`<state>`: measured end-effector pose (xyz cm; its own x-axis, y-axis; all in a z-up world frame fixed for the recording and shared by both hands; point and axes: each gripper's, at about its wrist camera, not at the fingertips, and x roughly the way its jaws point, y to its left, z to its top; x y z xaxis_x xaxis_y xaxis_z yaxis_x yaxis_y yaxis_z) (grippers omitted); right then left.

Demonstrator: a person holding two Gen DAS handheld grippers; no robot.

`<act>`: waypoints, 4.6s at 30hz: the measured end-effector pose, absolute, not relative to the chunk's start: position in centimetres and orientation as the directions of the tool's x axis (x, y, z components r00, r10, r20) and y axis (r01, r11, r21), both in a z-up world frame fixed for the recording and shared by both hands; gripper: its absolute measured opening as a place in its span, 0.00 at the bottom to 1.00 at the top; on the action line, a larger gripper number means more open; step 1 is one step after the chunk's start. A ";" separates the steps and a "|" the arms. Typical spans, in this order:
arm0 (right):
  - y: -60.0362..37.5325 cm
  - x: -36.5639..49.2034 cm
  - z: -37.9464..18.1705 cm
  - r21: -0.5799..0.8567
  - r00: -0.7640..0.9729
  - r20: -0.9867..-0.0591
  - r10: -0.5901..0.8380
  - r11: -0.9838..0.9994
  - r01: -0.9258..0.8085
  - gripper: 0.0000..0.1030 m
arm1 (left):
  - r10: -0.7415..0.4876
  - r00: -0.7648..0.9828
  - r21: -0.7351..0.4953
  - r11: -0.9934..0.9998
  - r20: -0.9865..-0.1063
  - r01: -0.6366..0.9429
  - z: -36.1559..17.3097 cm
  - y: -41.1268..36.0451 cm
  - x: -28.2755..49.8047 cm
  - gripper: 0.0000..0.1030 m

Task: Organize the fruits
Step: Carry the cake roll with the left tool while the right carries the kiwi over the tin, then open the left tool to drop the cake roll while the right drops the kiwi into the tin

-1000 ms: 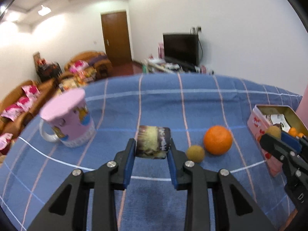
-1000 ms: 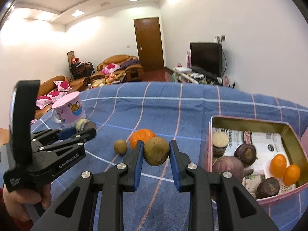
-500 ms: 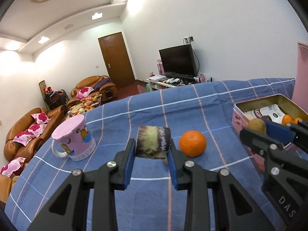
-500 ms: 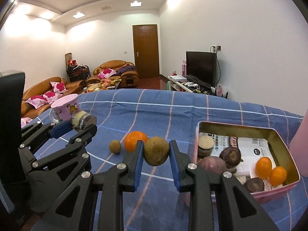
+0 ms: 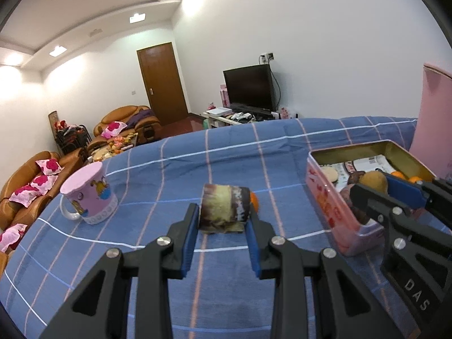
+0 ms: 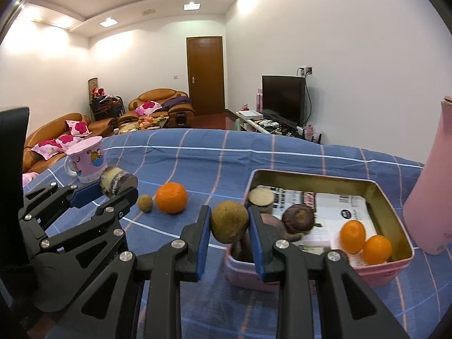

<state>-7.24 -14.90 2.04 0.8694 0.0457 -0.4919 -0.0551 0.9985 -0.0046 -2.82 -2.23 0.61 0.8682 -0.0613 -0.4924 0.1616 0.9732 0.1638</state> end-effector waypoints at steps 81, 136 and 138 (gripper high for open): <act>-30.4 -2.8 2.1 0.014 0.834 -0.528 -0.162 0.980 0.199 0.28 | -0.314 0.716 -0.081 0.937 -0.624 0.340 -0.4 -17.6 5.4 0.32; -31.2 -1.0 0.2 0.276 0.783 -0.601 0.162 0.961 0.013 0.28 | -0.349 0.663 -0.132 0.925 -0.663 0.355 -1.1 -16.6 4.8 0.33; -31.2 -1.0 0.3 0.278 0.783 -0.600 0.164 0.961 0.012 0.28 | -0.355 0.661 -0.146 0.925 -0.661 0.351 -1.1 -16.5 4.7 0.33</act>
<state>-1.04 -31.24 0.26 0.7828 0.1641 -0.6003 0.0117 0.9606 0.2778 4.71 -16.46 -1.06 0.6606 -0.3554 -0.6612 0.3514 0.9248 -0.1460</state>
